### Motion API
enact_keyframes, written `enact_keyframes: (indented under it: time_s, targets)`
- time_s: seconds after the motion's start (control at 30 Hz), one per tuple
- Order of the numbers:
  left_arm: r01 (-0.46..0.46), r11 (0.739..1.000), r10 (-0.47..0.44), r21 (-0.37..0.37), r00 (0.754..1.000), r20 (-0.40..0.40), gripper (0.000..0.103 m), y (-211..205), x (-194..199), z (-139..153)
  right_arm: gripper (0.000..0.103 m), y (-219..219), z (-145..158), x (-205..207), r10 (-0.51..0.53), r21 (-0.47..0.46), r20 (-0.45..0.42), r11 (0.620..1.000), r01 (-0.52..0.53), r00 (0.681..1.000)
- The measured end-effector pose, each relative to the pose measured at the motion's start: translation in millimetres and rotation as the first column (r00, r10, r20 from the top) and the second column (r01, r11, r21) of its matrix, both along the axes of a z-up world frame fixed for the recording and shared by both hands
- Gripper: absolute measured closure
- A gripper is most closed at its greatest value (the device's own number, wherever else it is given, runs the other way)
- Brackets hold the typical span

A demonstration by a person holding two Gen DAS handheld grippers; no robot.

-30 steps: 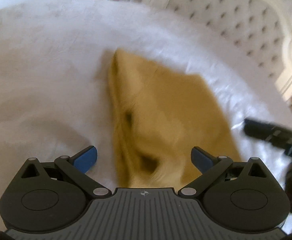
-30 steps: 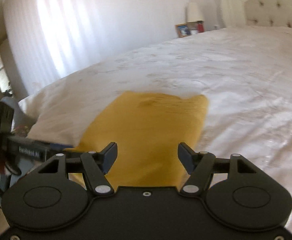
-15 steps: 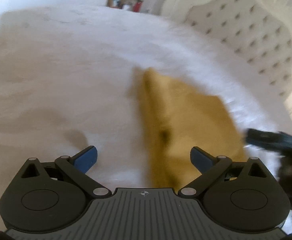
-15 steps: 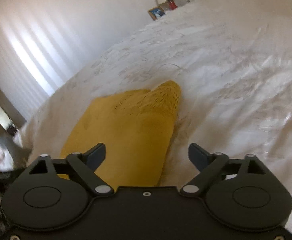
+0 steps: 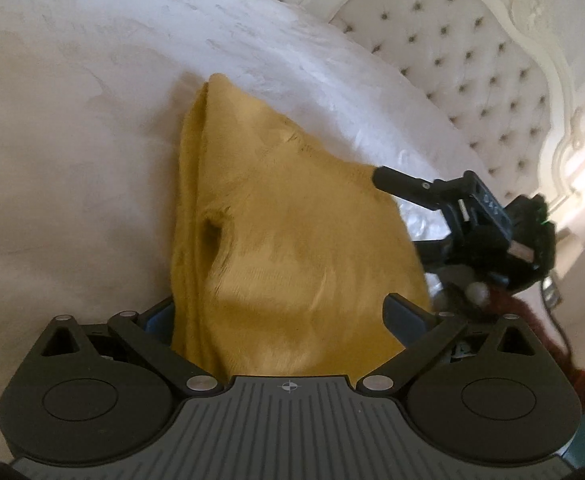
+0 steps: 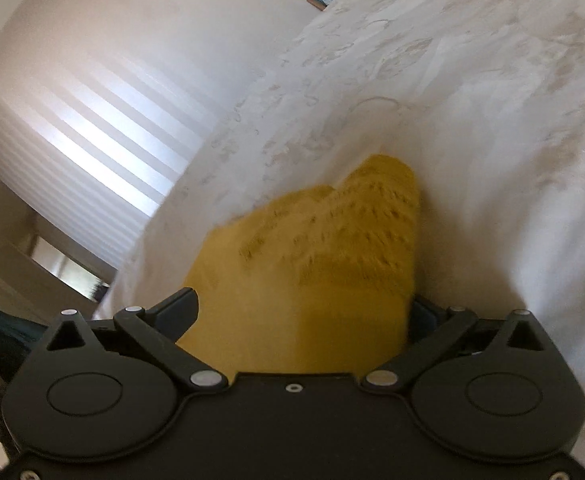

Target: Fold small clothes

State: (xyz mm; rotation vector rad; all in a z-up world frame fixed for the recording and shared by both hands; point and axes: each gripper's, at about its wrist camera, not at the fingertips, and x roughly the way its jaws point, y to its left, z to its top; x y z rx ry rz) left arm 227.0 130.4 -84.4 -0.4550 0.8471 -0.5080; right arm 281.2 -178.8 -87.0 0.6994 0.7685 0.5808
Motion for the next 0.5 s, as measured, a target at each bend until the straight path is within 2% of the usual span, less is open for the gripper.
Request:
enact_keyframes:
  time_s: [0.1, 0.2, 0.37, 0.4, 0.43, 0.47, 0.5]
  targets:
    - [0.022, 0.999, -0.023, -0.042, 1.0, -0.006, 0.001, -11, 13, -5, 0.0, 4, 0, 9, 0.023, 0.0, 0.004, 1.0, -0.023, 1.0]
    - [0.039, 0.998, -0.039, -0.047, 0.999, 0.002, 0.001, -18, 16, -6, 0.0, 6, 2, 8, 0.042, -0.018, 0.008, 0.999, -0.042, 0.999]
    - [0.08, 0.994, -0.079, -0.073, 0.997, 0.014, 0.003, -12, 12, -8, 0.0, -3, 1, -1, 0.071, 0.031, 0.015, 0.997, -0.071, 0.997]
    - [0.082, 0.994, -0.081, -0.077, 0.997, 0.012, 0.008, -10, 11, -8, 0.007, -2, 2, -2, 0.072, 0.031, 0.006, 0.997, -0.072, 0.997]
    - [0.081, 0.994, -0.08, -0.071, 0.997, 0.008, 0.031, -9, 10, -8, 0.015, -1, 4, -2, 0.066, 0.015, -0.01, 0.998, -0.066, 0.998]
    - [0.072, 0.996, -0.073, -0.055, 0.997, -0.005, 0.048, -9, 10, -9, 0.039, 2, 6, -3, 0.053, -0.02, -0.032, 0.998, -0.054, 0.998]
    - [0.05, 0.998, -0.051, -0.039, 0.998, -0.03, 0.085, -10, 11, -10, 0.058, 5, 8, -3, 0.033, -0.062, -0.057, 0.997, -0.037, 0.998]
